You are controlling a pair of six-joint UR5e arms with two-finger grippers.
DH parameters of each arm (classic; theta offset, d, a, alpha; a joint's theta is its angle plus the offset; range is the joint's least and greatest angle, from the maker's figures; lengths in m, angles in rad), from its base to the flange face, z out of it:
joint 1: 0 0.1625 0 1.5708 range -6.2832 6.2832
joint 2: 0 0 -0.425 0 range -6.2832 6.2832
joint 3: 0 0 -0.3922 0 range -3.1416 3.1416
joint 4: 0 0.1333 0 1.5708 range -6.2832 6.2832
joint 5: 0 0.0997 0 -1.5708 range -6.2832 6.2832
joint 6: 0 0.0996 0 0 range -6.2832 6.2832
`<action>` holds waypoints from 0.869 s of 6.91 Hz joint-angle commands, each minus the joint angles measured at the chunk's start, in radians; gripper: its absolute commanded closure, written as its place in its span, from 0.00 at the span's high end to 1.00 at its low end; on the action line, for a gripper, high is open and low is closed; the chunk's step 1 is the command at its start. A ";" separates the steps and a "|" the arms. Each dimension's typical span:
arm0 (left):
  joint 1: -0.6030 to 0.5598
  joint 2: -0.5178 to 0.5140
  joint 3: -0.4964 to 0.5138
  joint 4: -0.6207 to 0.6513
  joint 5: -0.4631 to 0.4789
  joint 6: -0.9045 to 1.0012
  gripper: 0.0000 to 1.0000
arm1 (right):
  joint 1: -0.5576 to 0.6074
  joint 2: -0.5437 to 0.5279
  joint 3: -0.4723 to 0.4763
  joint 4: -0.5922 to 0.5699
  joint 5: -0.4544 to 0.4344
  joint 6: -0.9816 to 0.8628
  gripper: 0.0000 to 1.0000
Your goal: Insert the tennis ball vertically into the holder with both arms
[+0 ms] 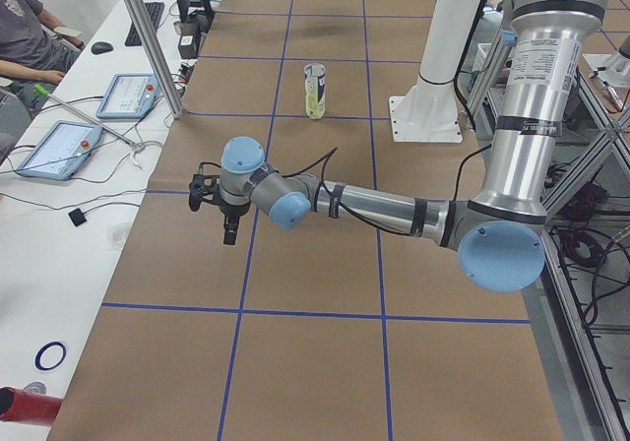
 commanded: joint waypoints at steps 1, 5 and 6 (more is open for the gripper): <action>-0.011 0.031 -0.034 0.146 -0.121 -0.013 0.99 | 0.051 -0.055 0.021 0.003 0.021 -0.086 0.99; -0.024 0.149 -0.093 0.156 -0.146 0.009 0.99 | 0.066 -0.188 0.162 0.004 0.006 -0.117 0.99; -0.045 0.163 -0.080 0.162 -0.145 0.180 0.99 | 0.066 -0.193 0.165 0.004 0.004 -0.117 0.99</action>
